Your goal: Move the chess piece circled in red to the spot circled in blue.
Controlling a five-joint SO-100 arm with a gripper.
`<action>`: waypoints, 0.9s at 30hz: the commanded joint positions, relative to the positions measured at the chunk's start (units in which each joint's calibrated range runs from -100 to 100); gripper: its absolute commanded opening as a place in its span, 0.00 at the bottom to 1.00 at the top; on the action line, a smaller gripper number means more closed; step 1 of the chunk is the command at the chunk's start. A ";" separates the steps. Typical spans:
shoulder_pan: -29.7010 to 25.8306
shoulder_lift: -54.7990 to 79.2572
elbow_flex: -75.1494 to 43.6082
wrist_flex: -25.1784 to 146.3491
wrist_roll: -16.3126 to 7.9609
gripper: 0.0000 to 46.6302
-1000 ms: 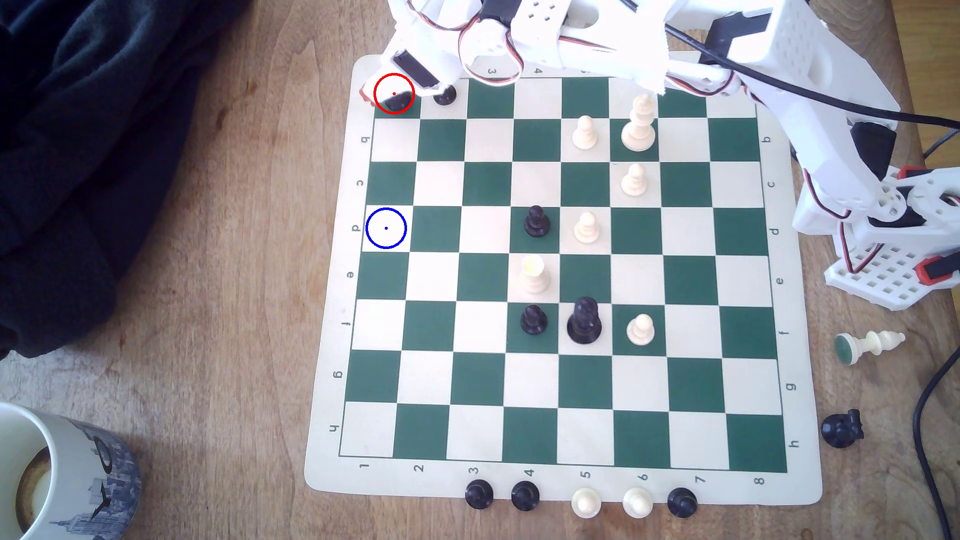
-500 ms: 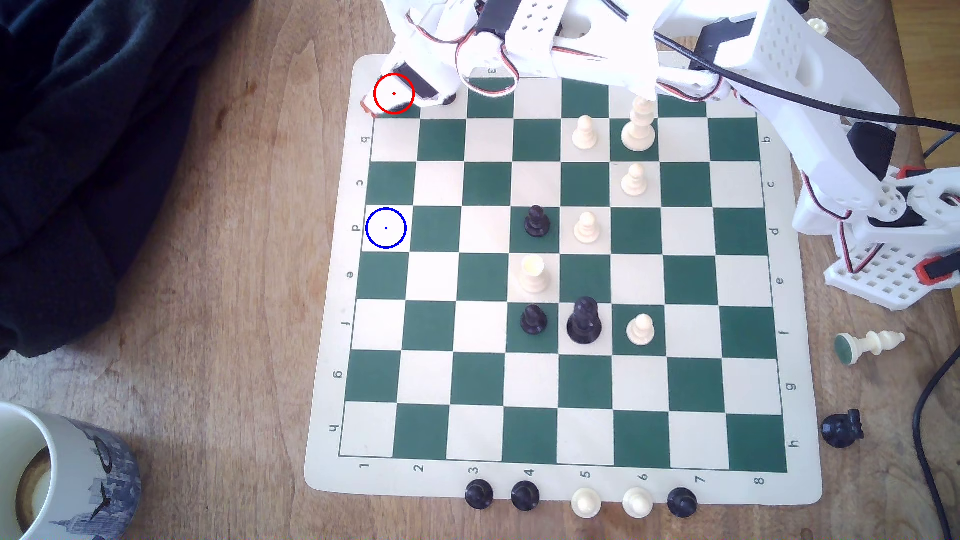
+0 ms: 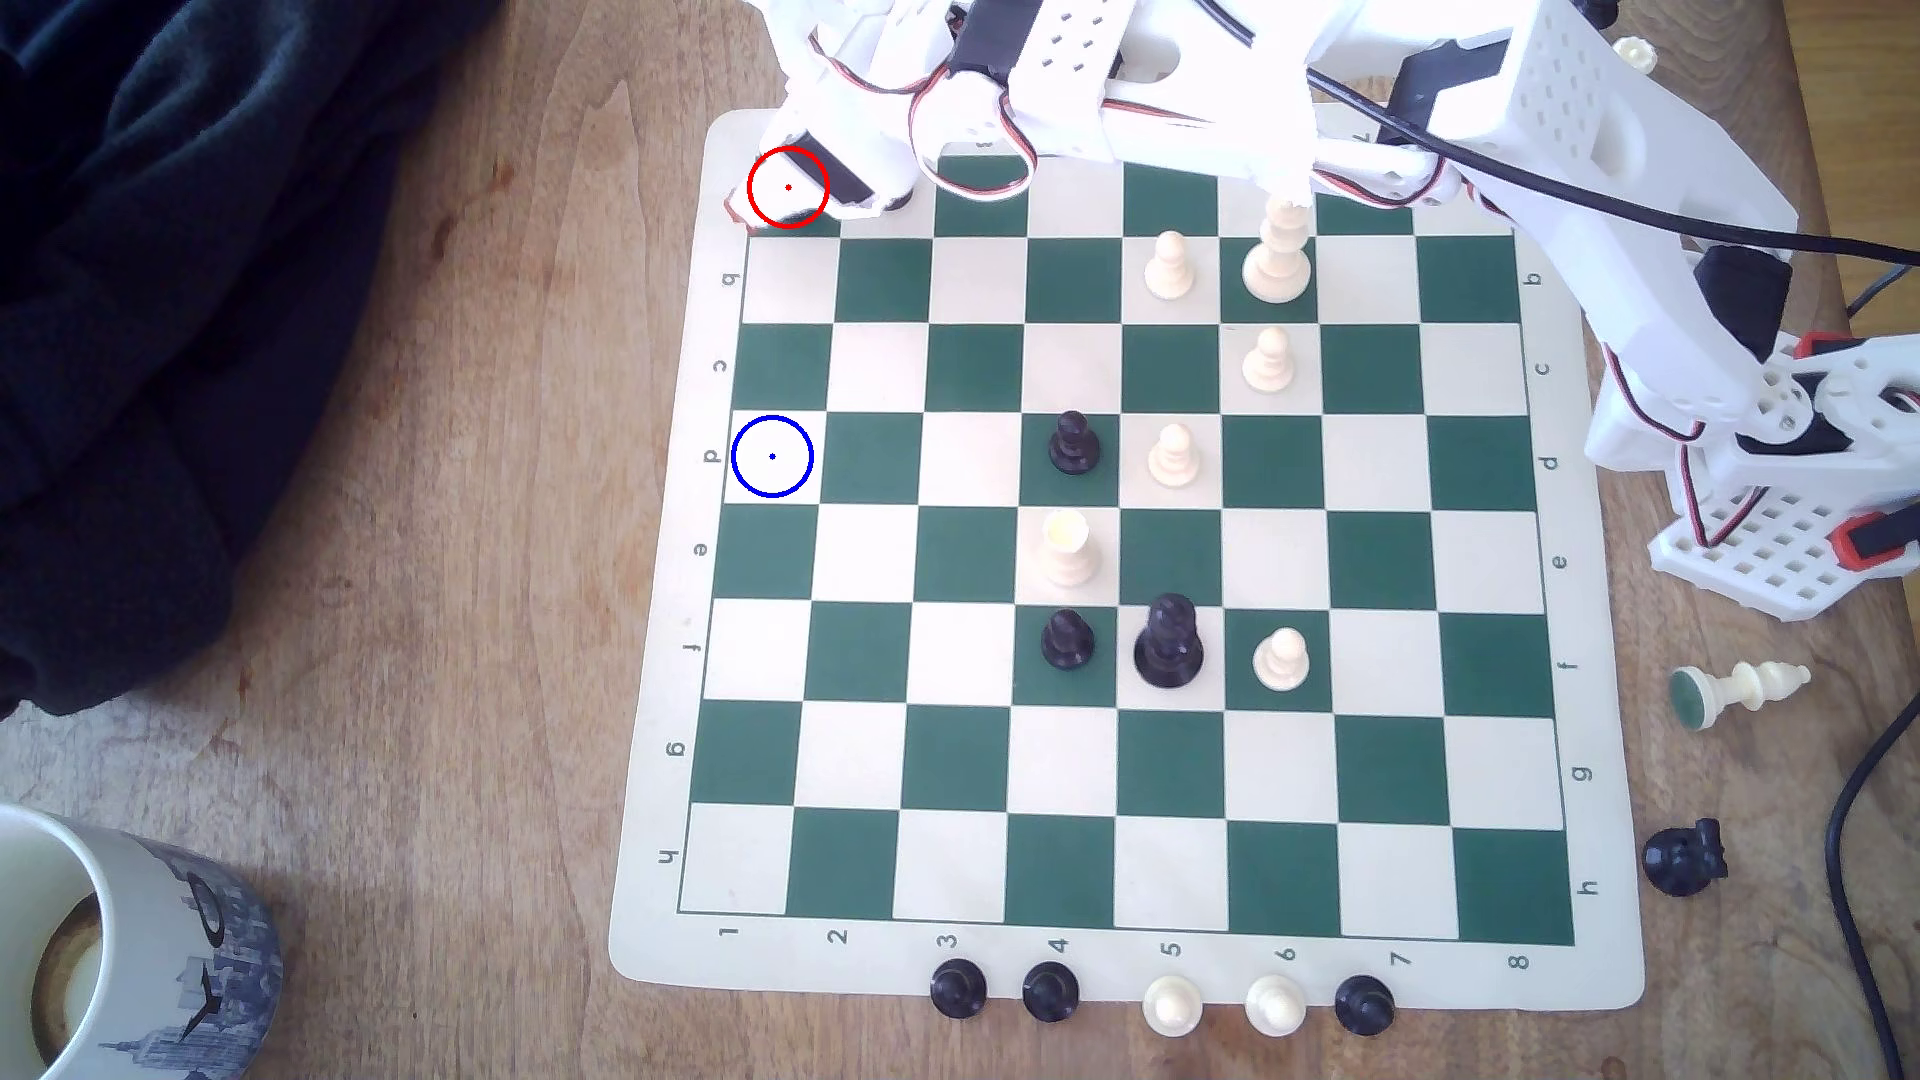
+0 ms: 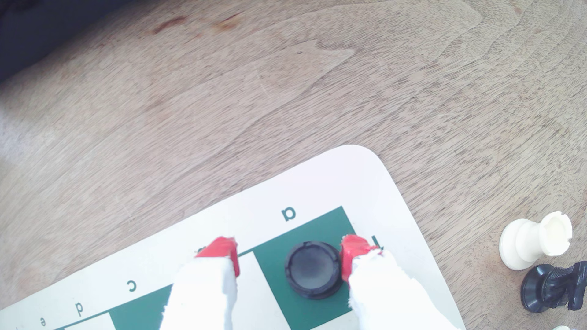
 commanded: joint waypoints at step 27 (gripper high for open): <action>-0.57 -1.98 -6.03 -1.27 0.05 0.09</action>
